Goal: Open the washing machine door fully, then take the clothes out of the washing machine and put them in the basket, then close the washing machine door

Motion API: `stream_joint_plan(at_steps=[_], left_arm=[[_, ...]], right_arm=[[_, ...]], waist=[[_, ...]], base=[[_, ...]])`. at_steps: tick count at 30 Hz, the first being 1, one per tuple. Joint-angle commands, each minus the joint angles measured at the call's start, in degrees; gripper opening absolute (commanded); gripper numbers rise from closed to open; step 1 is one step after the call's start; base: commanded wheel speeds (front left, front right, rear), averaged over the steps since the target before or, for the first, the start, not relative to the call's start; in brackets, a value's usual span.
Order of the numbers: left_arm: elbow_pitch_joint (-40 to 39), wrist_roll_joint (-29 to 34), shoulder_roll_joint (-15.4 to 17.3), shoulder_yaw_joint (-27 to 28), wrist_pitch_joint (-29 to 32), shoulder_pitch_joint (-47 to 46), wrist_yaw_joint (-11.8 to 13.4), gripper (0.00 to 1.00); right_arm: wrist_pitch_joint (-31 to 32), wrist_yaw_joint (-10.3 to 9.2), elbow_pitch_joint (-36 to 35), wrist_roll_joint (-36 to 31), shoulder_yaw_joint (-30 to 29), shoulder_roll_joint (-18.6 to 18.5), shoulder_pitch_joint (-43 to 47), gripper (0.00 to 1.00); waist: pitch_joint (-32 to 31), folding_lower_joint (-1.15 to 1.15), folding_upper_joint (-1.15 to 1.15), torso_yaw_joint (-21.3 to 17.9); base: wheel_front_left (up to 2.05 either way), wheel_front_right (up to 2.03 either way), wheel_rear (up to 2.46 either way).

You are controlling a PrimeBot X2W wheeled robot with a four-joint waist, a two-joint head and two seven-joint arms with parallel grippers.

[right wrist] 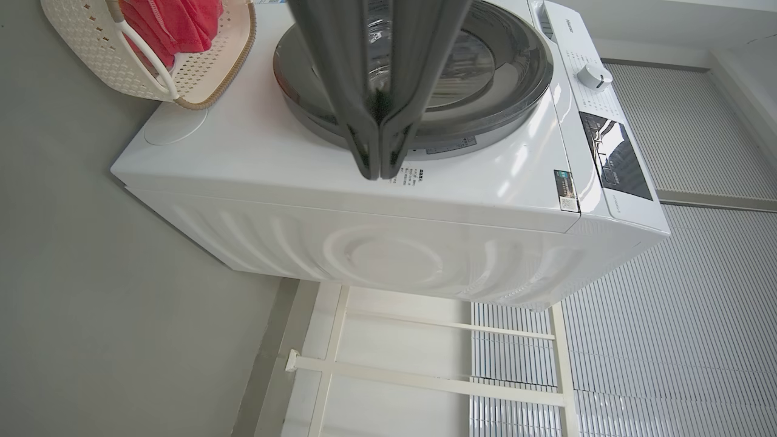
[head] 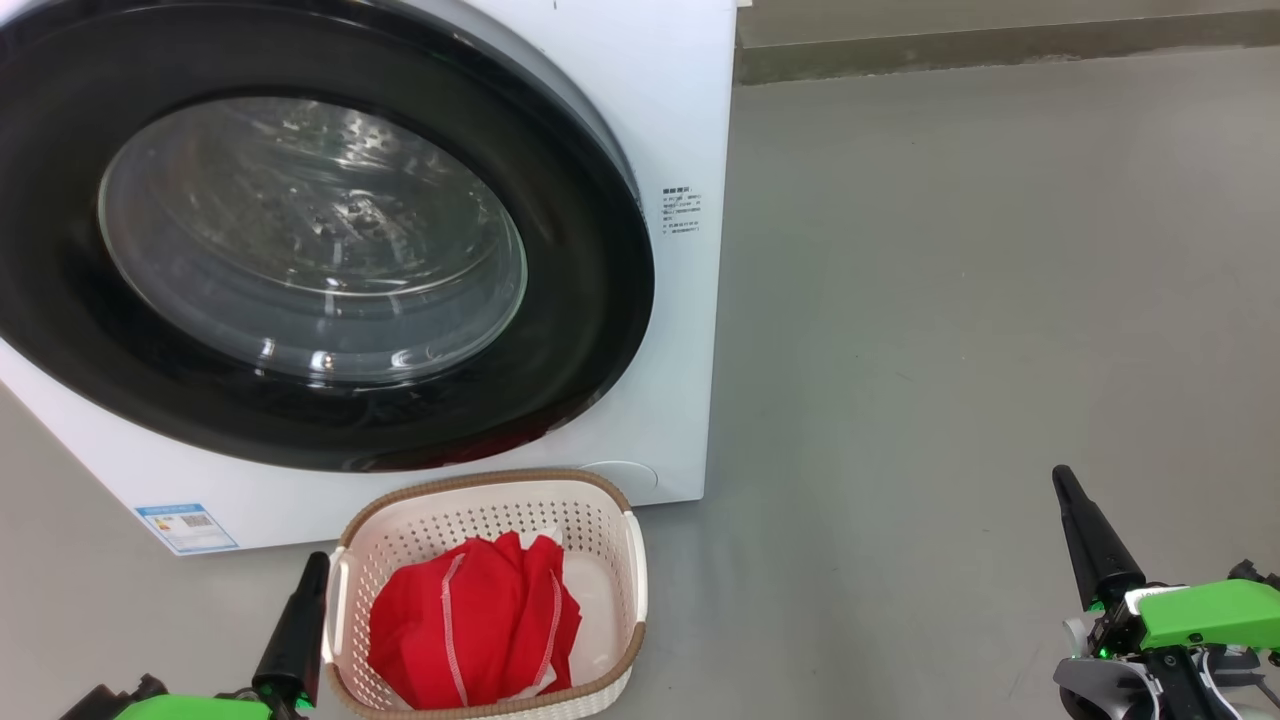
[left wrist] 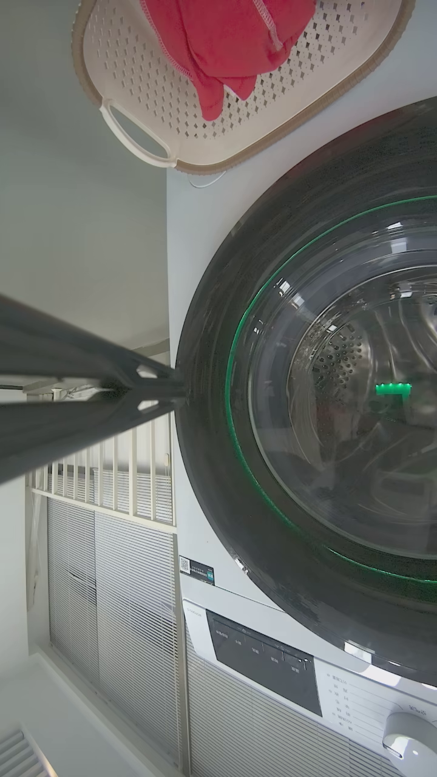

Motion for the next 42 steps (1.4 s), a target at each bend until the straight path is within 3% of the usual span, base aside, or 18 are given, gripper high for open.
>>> stream_joint_plan(at_steps=[1, 42], left_arm=[[-1.5, -0.6, 0.5, 2.1, 0.6, -2.3, -0.4, 0.0], [-1.5, -0.4, 0.3, 2.3, 0.8, -2.3, -0.4, 0.0]], right_arm=[[0.3, -0.03, -1.7, 0.2, 0.8, -0.3, -2.4, 0.0], [0.5, -0.03, -1.7, 0.0, 0.6, -0.1, -2.4, 0.0]], waist=[[0.0, 0.0, 0.0, 0.0], [0.0, 0.0, 0.0, 0.0]], base=[[0.0, 0.0, 0.0], [0.0, 0.0, 0.0]])
